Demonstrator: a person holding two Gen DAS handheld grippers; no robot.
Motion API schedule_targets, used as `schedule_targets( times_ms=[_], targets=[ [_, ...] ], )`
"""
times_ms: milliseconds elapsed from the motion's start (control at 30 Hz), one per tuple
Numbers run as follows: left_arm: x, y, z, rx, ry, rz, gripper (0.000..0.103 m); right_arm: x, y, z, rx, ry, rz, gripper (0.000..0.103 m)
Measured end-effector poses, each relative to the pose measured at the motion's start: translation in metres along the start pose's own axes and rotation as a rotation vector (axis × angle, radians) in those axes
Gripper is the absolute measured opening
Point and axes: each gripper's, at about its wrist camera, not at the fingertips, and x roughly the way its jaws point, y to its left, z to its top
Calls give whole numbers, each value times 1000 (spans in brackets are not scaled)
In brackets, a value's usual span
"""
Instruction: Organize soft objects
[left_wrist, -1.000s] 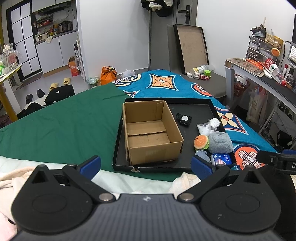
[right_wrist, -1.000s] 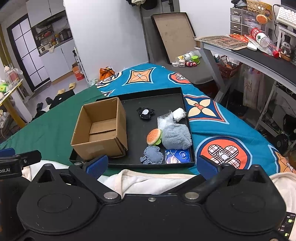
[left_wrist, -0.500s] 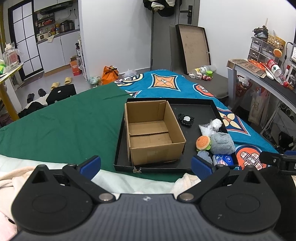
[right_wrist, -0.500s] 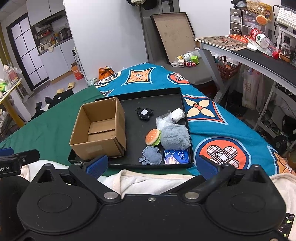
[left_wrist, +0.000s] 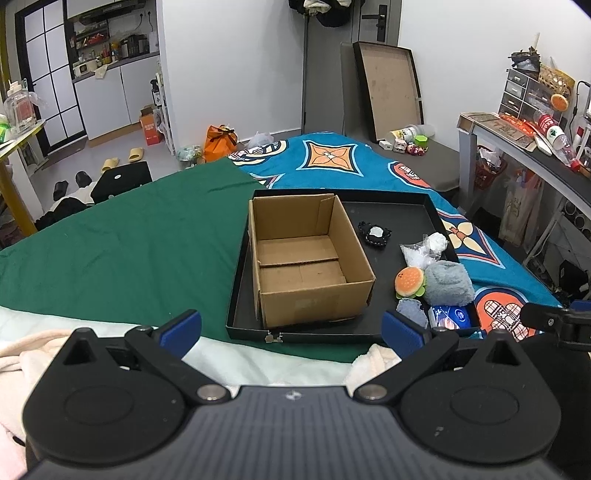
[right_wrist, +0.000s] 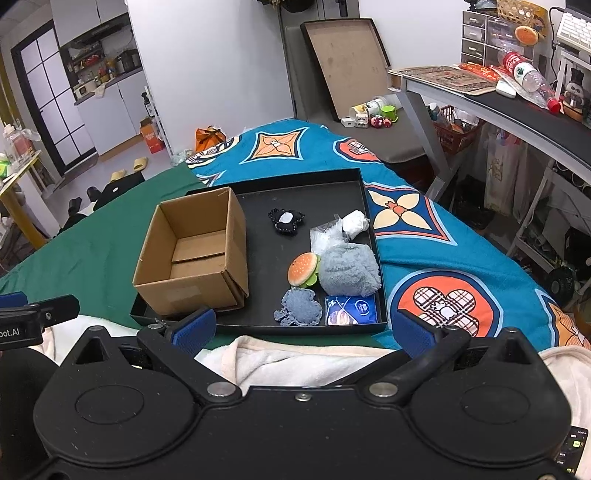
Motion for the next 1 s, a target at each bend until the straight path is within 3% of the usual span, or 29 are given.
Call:
schedule_targets(
  times_ms=[700, 900, 1000],
  targets=[
    [45, 12, 8, -48, 54, 28, 103, 45, -2, 7, -6, 85, 5, 103],
    [61, 18, 11, -69, 65, 45, 103, 60, -10, 12, 31, 108, 86, 103],
    [71, 22, 13, -91, 70, 50, 103, 68, -12, 15, 32, 113, 72, 103]
  ],
)
